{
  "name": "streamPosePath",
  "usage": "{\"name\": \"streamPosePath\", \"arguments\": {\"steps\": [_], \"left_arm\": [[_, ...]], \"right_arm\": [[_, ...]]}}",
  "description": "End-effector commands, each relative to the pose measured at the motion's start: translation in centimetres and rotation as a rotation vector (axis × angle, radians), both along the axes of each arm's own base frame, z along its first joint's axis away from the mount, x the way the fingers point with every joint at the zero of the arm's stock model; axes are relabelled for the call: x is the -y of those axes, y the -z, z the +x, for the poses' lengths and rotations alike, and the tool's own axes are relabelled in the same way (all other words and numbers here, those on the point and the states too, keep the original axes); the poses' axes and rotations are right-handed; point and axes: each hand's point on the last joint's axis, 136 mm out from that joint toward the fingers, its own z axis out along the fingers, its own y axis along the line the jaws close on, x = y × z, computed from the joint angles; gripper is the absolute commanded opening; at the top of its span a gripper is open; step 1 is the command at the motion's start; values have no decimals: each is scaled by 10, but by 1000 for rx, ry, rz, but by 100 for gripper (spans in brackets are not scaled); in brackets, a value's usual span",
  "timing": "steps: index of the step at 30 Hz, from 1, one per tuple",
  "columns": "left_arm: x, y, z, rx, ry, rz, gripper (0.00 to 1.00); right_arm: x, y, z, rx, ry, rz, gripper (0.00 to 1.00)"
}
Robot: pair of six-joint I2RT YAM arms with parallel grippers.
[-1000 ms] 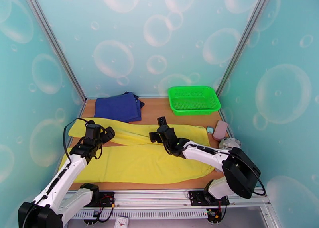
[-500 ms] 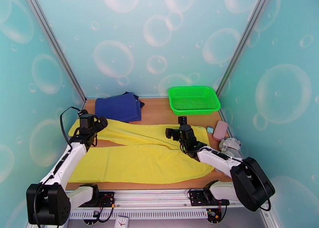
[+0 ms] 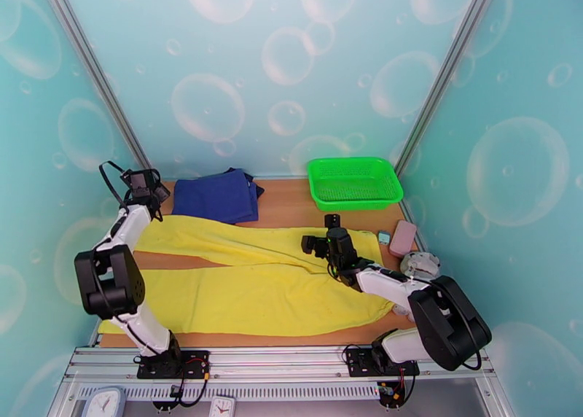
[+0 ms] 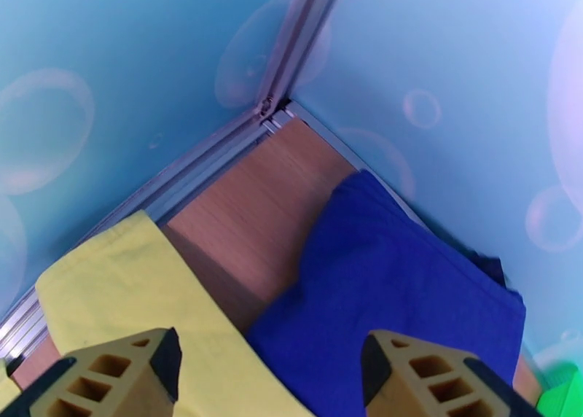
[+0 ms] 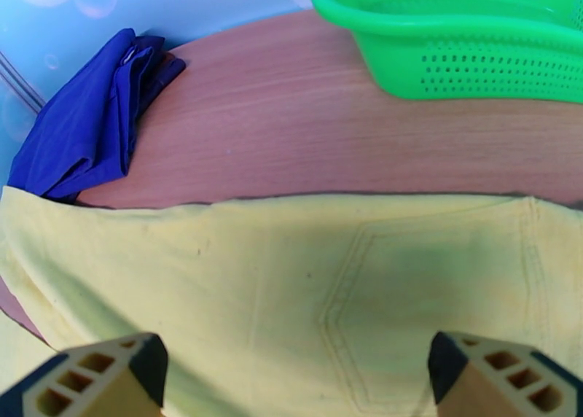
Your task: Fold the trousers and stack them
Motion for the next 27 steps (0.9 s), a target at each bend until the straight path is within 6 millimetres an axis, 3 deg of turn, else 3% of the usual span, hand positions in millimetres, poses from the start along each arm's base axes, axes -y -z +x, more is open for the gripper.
{"name": "streamPosePath", "arguments": {"steps": [1, 7, 12, 18, 24, 27], "left_arm": [[-39, 11, 13, -83, -32, 26, 62], [-79, 26, 55, -254, -13, 130, 64], [-84, 78, 72, -292, 23, 49, 62], [-97, 85, 63, -341, -33, 88, 59], [-101, 124, 33, -452, -60, 65, 56], [-100, 131, 30, -468, -59, 63, 54]], "right_arm": [[-1, -12, 3, 35, 2, 32, 99], [-3, -3, 5, 15, -7, 19, 99], [-9, 7, 7, -8, -27, 16, 99], [-13, 13, 7, -21, -45, 11, 99], [-15, 15, 8, -30, -51, 10, 99], [-14, 18, 8, -39, -48, 4, 99]]}}
